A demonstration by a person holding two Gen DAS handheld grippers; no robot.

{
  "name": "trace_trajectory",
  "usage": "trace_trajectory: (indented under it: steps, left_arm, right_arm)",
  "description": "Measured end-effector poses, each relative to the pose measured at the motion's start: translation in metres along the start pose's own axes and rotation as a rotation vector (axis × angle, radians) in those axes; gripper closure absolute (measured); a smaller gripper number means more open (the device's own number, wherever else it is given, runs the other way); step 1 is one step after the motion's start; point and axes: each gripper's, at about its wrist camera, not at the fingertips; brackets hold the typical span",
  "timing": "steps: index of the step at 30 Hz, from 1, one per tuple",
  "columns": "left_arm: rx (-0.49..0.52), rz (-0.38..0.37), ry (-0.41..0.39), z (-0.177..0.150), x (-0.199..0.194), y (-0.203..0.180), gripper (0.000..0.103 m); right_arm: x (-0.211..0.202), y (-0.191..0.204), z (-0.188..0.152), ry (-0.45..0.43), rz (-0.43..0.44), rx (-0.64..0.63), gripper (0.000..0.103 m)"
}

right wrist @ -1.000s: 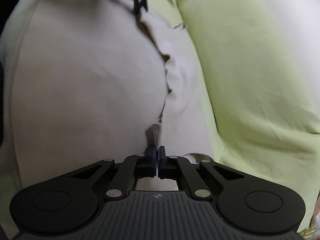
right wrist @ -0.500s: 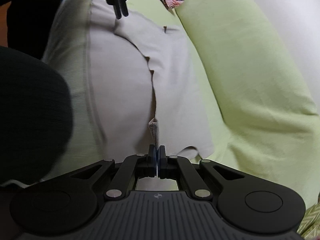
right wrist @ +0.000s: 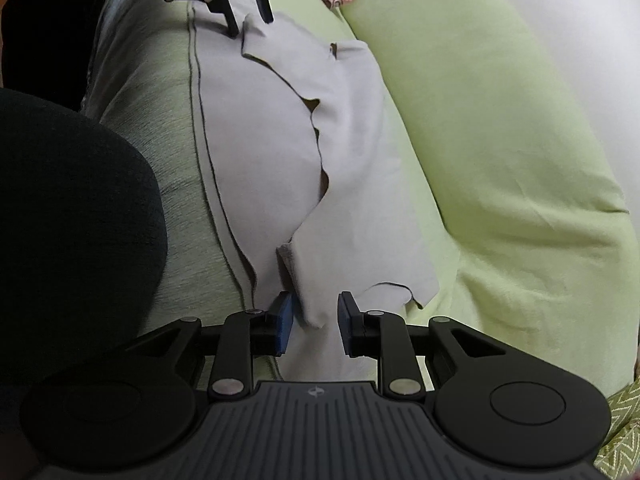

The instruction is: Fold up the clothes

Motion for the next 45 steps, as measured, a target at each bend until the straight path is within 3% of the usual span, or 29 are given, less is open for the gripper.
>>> trace_trajectory:
  steps: [5,6,8,12,15,21,37,41,43,45]
  left_arm:
    - [0.056,0.025,-0.012,0.003,0.005,-0.003,0.087]
    - [0.046,0.017,-0.014,0.003,0.006,-0.001,0.099]
    - [0.007,0.008,-0.026,0.004,0.003,0.006,0.101]
    - [-0.051,0.01,-0.061,0.006,-0.015,0.02,0.101]
    - [-0.048,0.005,-0.071,0.009,-0.026,0.02,0.101]
    - [-0.009,-0.024,-0.044,0.017,-0.019,-0.002,0.101]
    - [-0.028,-0.047,-0.028,0.031,-0.013,-0.005,0.101]
    - [-0.036,-0.07,-0.038,0.03,-0.014,-0.002,0.1]
    - [-0.054,-0.108,-0.072,0.026,-0.022,0.005,0.098]
    - [-0.114,-0.151,-0.124,0.017,-0.037,0.019,0.098]
  right_arm:
    - [-0.023,0.012,-0.013,0.003,-0.006,-0.038,0.081]
    - [-0.028,0.014,-0.017,0.003,-0.01,-0.052,0.087]
    - [-0.03,0.017,-0.019,0.002,-0.021,-0.073,0.103]
    - [-0.044,0.004,-0.017,-0.039,-0.029,-0.012,0.103]
    - [-0.049,0.001,-0.02,-0.03,-0.035,-0.035,0.103]
    - [-0.051,0.01,-0.026,-0.009,-0.014,-0.082,0.103]
    - [-0.036,0.013,-0.029,0.031,-0.007,-0.115,0.103]
    - [-0.035,0.006,-0.028,0.064,0.017,-0.117,0.096]
    - [-0.04,-0.005,-0.025,0.078,0.028,-0.075,0.088]
    - [-0.051,-0.024,-0.019,0.065,0.046,0.051,0.087]
Point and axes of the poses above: each gripper's, at about its wrist camera, not at the fingertips, and x roughly the way its jaws point, y to its left, z to its top, and after that the axes turned 13 degrees about x, right-handed
